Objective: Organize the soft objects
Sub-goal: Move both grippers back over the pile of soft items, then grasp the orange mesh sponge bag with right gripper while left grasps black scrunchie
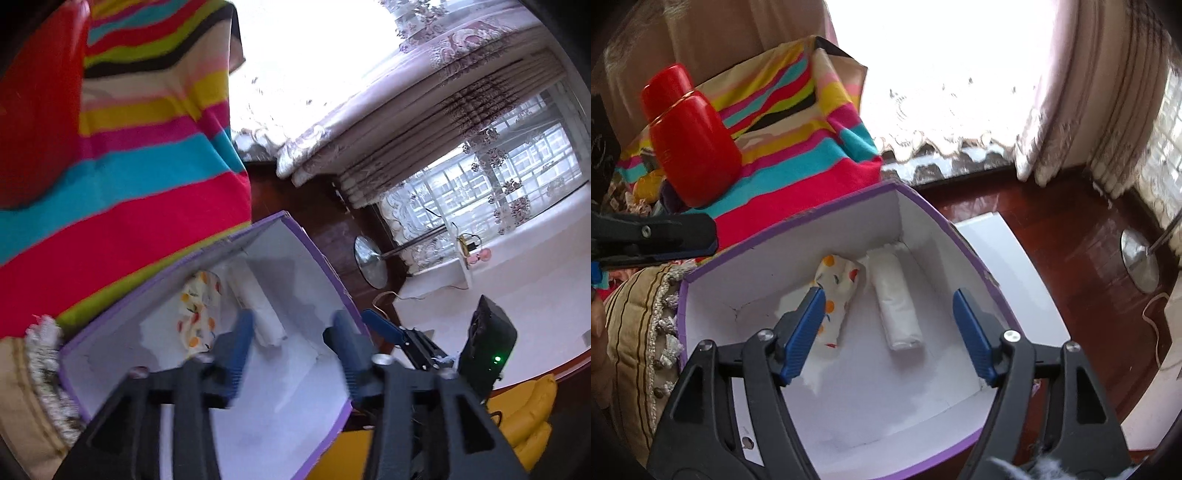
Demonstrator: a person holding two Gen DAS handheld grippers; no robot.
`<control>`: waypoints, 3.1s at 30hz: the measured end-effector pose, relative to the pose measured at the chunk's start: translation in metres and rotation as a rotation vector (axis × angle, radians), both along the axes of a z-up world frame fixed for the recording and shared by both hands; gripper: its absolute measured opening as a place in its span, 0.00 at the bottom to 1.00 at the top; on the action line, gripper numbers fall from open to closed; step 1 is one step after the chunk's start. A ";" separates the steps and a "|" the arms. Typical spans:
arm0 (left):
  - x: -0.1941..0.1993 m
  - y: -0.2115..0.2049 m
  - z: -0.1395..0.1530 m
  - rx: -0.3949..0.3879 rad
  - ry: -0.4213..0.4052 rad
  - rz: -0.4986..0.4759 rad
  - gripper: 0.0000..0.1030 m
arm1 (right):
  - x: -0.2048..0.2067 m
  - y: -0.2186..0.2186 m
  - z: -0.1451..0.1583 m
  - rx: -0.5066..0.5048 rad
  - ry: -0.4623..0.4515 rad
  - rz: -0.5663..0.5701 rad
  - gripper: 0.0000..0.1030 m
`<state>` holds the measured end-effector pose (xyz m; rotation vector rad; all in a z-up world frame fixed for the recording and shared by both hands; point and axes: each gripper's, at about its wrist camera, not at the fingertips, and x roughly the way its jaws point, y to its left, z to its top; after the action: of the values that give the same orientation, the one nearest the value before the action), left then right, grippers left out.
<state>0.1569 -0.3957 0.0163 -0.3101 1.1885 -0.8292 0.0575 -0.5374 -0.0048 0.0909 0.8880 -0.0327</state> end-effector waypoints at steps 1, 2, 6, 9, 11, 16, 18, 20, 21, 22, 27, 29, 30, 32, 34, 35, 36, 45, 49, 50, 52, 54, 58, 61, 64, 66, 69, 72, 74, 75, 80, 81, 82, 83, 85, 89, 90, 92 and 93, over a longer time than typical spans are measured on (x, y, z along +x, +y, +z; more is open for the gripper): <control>-0.002 0.005 0.005 0.007 -0.025 0.005 0.51 | 0.000 0.005 0.002 -0.003 -0.009 0.007 0.76; -0.003 0.009 0.009 0.009 -0.039 0.008 0.51 | 0.000 0.012 0.006 -0.006 -0.025 0.021 0.79; -0.012 0.038 0.027 0.033 -0.143 0.045 0.54 | 0.003 0.039 0.019 -0.014 -0.080 0.055 0.84; -0.018 0.065 0.036 0.067 -0.248 0.096 0.59 | 0.007 0.056 0.025 -0.009 -0.108 0.067 0.85; -0.022 0.087 0.042 0.107 -0.320 0.137 0.64 | 0.009 0.068 0.027 0.003 -0.139 0.076 0.85; -0.026 0.140 0.042 0.194 -0.404 0.218 0.65 | 0.013 0.107 0.031 -0.022 -0.192 0.141 0.85; -0.026 0.163 0.040 0.221 -0.410 0.250 0.65 | 0.016 0.123 0.030 -0.033 -0.178 0.175 0.85; -0.024 0.181 0.038 0.233 -0.399 0.281 0.65 | 0.020 0.137 0.030 -0.010 -0.152 0.211 0.85; -0.022 0.192 0.037 0.233 -0.390 0.296 0.65 | 0.022 0.142 0.030 0.006 -0.145 0.225 0.85; -0.020 0.203 0.037 0.230 -0.379 0.317 0.65 | 0.023 0.145 0.030 0.017 -0.141 0.233 0.85; -0.010 0.266 0.031 0.214 -0.331 0.450 0.65 | 0.028 0.182 0.035 0.018 -0.144 0.302 0.85; -0.007 0.292 0.027 0.203 -0.313 0.511 0.65 | 0.030 0.193 0.034 0.011 -0.139 0.321 0.85; -0.007 0.304 0.026 0.201 -0.308 0.534 0.65 | 0.031 0.200 0.035 0.013 -0.135 0.334 0.85; -0.005 0.332 0.024 0.197 -0.295 0.596 0.65 | 0.033 0.212 0.036 0.021 -0.128 0.355 0.85; -0.004 0.353 0.024 0.195 -0.284 0.646 0.65 | 0.037 0.223 0.037 0.035 -0.121 0.374 0.85; -0.004 0.362 0.023 0.194 -0.281 0.665 0.65 | 0.040 0.229 0.038 0.042 -0.118 0.383 0.85; -0.003 0.374 0.023 0.196 -0.276 0.693 0.65 | 0.043 0.236 0.038 0.050 -0.114 0.392 0.85; 0.003 0.444 0.017 0.235 -0.260 0.853 0.65 | 0.069 0.296 0.045 0.110 -0.105 0.467 0.85; 0.004 0.471 0.009 0.245 -0.242 0.922 0.65 | 0.089 0.318 0.049 0.162 -0.099 0.474 0.85; 0.004 0.478 0.005 0.246 -0.234 0.940 0.65 | 0.094 0.324 0.050 0.176 -0.098 0.472 0.85; 0.005 0.488 0.000 0.253 -0.222 0.962 0.65 | 0.102 0.332 0.051 0.193 -0.093 0.467 0.85; 0.007 0.492 -0.006 0.269 -0.220 0.971 0.65 | 0.112 0.343 0.052 0.209 -0.091 0.472 0.85; 0.013 0.501 -0.019 0.290 -0.198 0.984 0.65 | 0.134 0.361 0.051 0.235 -0.077 0.465 0.85; 0.019 0.505 -0.028 0.290 -0.177 0.990 0.65 | 0.153 0.372 0.049 0.271 -0.053 0.444 0.88; 0.027 0.508 -0.036 0.289 -0.156 0.992 0.65 | 0.170 0.384 0.046 0.286 -0.044 0.427 0.90; 0.032 0.509 -0.039 0.293 -0.149 0.990 0.65 | 0.182 0.391 0.042 0.294 -0.026 0.410 0.91; 0.041 0.509 -0.046 0.301 -0.136 0.984 0.65 | 0.196 0.396 0.037 0.308 -0.006 0.388 0.91; 0.049 0.511 -0.053 0.308 -0.121 0.979 0.65 | 0.209 0.405 0.030 0.308 0.006 0.384 0.92; 0.053 0.510 -0.057 0.309 -0.115 0.971 0.65 | 0.218 0.409 0.024 0.305 0.023 0.376 0.92; 0.055 0.510 -0.060 0.310 -0.108 0.967 0.65 | 0.223 0.412 0.020 0.310 0.039 0.374 0.92; 0.060 0.510 -0.066 0.312 -0.102 0.952 0.65 | 0.240 0.424 0.004 0.301 0.076 0.376 0.92; 0.061 0.509 -0.066 0.314 -0.104 0.948 0.64 | 0.244 0.425 0.001 0.303 0.086 0.373 0.92; 0.062 0.508 -0.067 0.320 -0.106 0.944 0.61 | 0.247 0.426 -0.002 0.306 0.093 0.371 0.92; 0.063 0.508 -0.067 0.325 -0.108 0.943 0.58 | 0.249 0.427 -0.004 0.306 0.097 0.371 0.92; 0.063 0.507 -0.067 0.333 -0.113 0.944 0.53 | 0.254 0.430 -0.008 0.302 0.103 0.376 0.92; 0.066 0.506 -0.069 0.324 -0.111 0.932 0.35 | 0.262 0.434 -0.017 0.303 0.122 0.390 0.92; 0.067 0.506 -0.070 0.324 -0.111 0.928 0.35 | 0.263 0.436 -0.020 0.299 0.125 0.396 0.92; 0.068 0.505 -0.071 0.324 -0.112 0.924 0.33 | 0.264 0.438 -0.023 0.288 0.125 0.404 0.92; 0.068 0.505 -0.071 0.323 -0.113 0.925 0.32 | 0.264 0.439 -0.023 0.285 0.121 0.404 0.92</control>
<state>0.2251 0.1091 -0.0548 -0.4811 0.9057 0.1489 0.3219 -0.0988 -0.0279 0.1755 1.0140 0.4706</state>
